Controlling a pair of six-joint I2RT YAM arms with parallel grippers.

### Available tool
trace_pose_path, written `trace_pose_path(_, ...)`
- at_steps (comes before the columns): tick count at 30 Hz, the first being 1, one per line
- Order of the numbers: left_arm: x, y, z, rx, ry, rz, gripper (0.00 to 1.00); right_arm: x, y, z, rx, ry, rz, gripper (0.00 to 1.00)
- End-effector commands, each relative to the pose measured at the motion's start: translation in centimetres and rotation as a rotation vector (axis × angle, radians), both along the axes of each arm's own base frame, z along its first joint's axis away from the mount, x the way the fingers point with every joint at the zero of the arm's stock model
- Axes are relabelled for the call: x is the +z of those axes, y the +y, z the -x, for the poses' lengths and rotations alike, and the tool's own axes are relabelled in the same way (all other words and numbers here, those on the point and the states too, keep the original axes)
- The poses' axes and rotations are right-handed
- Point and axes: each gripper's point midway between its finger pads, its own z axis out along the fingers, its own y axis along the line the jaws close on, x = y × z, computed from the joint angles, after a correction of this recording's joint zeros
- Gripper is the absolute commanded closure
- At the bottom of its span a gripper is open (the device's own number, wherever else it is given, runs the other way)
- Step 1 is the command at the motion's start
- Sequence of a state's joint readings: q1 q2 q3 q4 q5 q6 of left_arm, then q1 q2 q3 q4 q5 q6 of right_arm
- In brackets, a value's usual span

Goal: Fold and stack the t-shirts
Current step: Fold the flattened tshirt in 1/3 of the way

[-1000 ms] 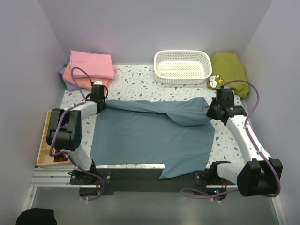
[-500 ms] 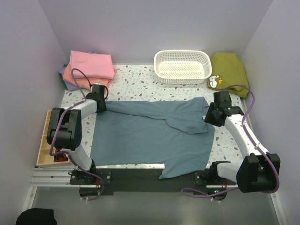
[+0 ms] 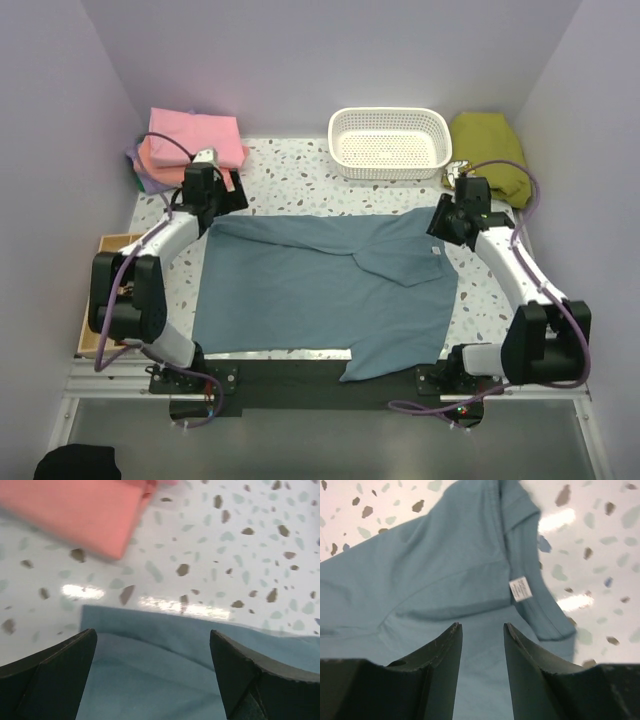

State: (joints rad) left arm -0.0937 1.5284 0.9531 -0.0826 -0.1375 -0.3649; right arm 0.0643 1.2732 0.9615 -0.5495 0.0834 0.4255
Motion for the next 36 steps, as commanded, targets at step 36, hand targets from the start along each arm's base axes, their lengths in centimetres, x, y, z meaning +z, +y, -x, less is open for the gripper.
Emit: trace_pose_path(36, -6.6, -4.5, 7.2, -0.14, 0.237, 0.183, 0.0, -9.4, 3.8, -4.9, 0.102, 0.128, -0.162, 0.57)
